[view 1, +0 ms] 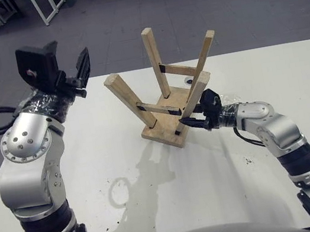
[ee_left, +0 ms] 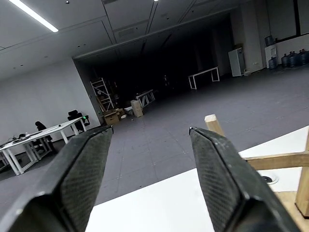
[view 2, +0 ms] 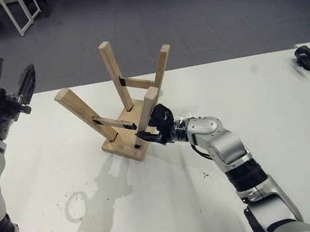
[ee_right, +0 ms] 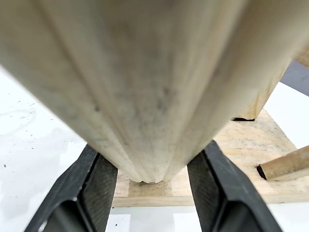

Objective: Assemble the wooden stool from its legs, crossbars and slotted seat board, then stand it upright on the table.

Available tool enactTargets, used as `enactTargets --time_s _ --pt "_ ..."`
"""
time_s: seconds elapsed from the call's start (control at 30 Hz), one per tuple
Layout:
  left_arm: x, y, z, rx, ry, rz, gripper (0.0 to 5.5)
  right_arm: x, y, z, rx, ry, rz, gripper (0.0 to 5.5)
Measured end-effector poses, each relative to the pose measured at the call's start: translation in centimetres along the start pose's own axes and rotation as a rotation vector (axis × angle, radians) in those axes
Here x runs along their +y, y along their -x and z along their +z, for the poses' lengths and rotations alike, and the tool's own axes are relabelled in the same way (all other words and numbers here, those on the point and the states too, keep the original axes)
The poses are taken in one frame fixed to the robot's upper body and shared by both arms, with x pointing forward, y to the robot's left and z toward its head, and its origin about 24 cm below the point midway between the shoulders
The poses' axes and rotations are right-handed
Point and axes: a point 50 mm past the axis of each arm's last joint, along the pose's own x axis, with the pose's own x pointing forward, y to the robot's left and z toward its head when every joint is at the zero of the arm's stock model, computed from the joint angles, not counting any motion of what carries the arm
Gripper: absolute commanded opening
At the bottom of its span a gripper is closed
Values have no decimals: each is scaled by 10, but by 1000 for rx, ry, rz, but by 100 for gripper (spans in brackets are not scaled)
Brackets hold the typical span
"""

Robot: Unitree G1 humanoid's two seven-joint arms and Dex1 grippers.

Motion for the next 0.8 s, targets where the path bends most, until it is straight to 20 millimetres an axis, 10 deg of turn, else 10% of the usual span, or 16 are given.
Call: enactTargets --time_s 0.4,0.8 --pt "-82 -22 -27 128 -199 -331 293 1 -13 1 31 91 -54 202" --pt "-104 -29 -66 177 -248 -419 293 -4 -17 3 63 103 -66 202"
